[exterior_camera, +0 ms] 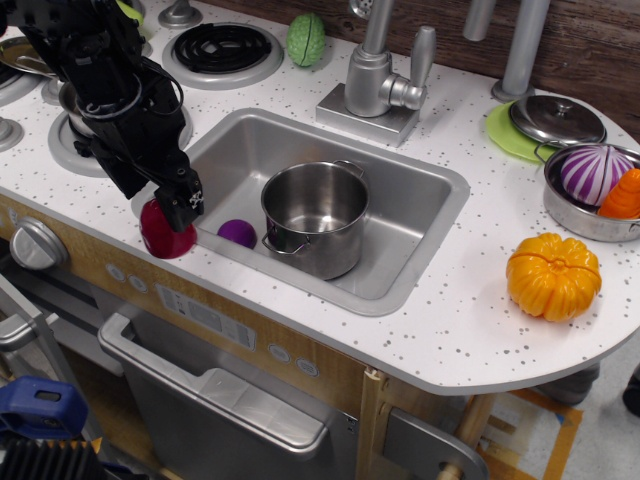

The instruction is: Put sweet potato in pot which is in sink

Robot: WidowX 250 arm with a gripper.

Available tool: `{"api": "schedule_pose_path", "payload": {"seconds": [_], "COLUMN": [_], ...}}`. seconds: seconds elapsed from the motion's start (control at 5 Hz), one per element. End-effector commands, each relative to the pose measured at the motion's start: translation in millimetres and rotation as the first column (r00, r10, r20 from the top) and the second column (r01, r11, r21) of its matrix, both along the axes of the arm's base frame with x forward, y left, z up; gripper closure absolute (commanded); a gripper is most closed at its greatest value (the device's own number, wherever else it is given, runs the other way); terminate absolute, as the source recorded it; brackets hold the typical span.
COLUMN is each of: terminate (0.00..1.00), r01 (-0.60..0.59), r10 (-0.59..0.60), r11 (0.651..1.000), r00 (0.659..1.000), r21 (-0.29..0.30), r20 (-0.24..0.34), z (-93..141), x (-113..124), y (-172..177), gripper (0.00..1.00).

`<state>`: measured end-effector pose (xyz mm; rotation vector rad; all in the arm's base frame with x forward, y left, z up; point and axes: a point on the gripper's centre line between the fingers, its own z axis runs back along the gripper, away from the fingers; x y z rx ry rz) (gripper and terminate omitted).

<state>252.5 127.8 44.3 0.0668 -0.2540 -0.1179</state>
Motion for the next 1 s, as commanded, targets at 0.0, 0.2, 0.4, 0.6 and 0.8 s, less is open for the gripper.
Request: {"api": "schedule_pose_path", "payload": {"seconds": [0.0,0.2,0.4,0.6,0.8], "terminate": [0.0,0.0,0.0,0.0,0.0], "r01": [0.0,0.015,0.023,0.026,0.029], "r10": [0.0,-0.015,-0.023,-0.026,-0.027], "r11": [1.0,1.0,1.0,1.0,0.999], "r00": [1.0,1.0,1.0,0.999,0.999], "r21": [0.0,-0.002,-0.011,-0.017,-0.045], "r20": [0.0,0.009,0.014,0.025,0.038], "z": [0.0,-3.6,-6.5,-11.8,-18.9], "x": [0.0,11.5,15.0,18.0,18.3], "y": [0.0,3.8,5.9,8.2,10.2], "gripper": [0.0,0.0,0.0,0.0,0.0]}}
